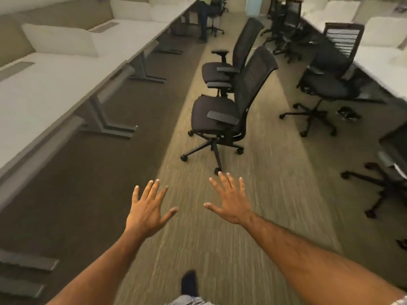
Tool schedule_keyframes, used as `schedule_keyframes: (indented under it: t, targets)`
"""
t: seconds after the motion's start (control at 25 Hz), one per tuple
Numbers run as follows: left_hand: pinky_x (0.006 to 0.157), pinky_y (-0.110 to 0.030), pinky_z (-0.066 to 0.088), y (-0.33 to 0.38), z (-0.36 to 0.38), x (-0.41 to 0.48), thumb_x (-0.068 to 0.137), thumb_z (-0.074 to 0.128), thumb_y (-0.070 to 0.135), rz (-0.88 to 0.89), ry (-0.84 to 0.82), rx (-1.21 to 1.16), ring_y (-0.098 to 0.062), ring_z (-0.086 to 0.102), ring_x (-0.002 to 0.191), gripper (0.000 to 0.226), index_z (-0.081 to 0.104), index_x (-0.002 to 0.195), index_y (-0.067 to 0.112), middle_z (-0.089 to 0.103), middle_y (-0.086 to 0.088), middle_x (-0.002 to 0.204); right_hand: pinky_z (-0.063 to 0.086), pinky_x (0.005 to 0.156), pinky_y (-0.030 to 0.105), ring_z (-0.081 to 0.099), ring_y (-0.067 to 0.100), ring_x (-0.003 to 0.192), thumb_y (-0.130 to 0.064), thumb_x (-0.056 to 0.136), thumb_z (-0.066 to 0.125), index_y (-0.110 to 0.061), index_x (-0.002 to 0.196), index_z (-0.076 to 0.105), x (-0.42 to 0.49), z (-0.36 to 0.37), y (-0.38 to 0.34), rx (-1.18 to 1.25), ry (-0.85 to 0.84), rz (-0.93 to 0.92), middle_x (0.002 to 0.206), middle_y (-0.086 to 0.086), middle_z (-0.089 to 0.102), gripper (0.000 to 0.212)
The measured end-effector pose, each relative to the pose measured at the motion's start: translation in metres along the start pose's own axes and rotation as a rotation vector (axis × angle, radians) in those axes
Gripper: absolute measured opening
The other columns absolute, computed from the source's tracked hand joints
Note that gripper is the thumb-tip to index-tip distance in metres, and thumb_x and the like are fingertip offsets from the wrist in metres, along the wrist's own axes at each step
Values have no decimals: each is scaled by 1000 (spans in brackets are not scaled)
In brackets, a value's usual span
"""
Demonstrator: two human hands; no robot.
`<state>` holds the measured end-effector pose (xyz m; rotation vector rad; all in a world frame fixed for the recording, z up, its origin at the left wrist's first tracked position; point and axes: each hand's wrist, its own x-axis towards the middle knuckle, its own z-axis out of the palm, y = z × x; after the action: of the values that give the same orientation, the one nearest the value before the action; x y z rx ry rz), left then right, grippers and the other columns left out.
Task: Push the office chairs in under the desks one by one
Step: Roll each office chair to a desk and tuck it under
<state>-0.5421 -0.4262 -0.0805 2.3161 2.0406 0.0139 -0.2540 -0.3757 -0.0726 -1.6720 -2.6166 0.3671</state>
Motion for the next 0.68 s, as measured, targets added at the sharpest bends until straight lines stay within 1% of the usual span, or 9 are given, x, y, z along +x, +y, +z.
schedule_keyframes:
  t: [0.08,0.2,0.28,0.4,0.44,0.56,0.68]
  targets:
    - [123,-58,-3,16,4,58,89,7,83,77,-13,-25,-26,7,155,92,27,158,24,15,-10,167,-11,121,60,-9,30,157,-91,69,-13,-31,162,3,17,-10,34,-7,10,87,171,8,-6,112]
    - [122,-57,-9,40,-5,147,90,4,81,214,-19,-40,-24,-1,156,90,19,159,25,7,-9,168,-10,121,59,-6,29,157,-85,81,1,-29,162,7,47,-38,81,5,65,231,171,8,-2,99]
    - [121,-57,-10,58,-13,208,89,1,82,301,-6,-34,-25,-1,155,92,21,159,25,7,-9,169,-7,122,58,-3,28,157,-81,88,12,-29,163,10,66,-57,114,2,103,309,171,8,1,91]
    - [122,-58,-5,95,-15,283,88,-3,82,390,2,-42,-26,3,155,95,28,157,25,13,-10,168,-6,123,57,-2,28,157,-75,94,24,-28,163,12,83,-70,168,33,155,400,171,8,3,83]
    - [122,-58,-4,103,-15,295,88,-2,81,413,10,-40,-26,4,155,94,30,156,25,15,-10,167,-8,123,56,-4,28,157,-74,96,26,-28,163,11,85,-71,178,29,160,403,171,8,2,82]
    - [120,-56,-5,150,-8,365,91,4,79,476,-30,-27,-26,7,155,89,33,155,24,19,-9,167,-12,121,53,-6,27,157,-72,96,27,-28,163,10,109,-77,245,42,172,447,171,8,0,82]
    - [119,-54,-10,199,3,424,93,8,78,473,-57,-9,-26,6,155,85,31,155,25,18,-8,167,-12,121,52,-6,27,157,-74,95,24,-28,162,8,133,-81,320,45,150,459,171,7,-1,84]
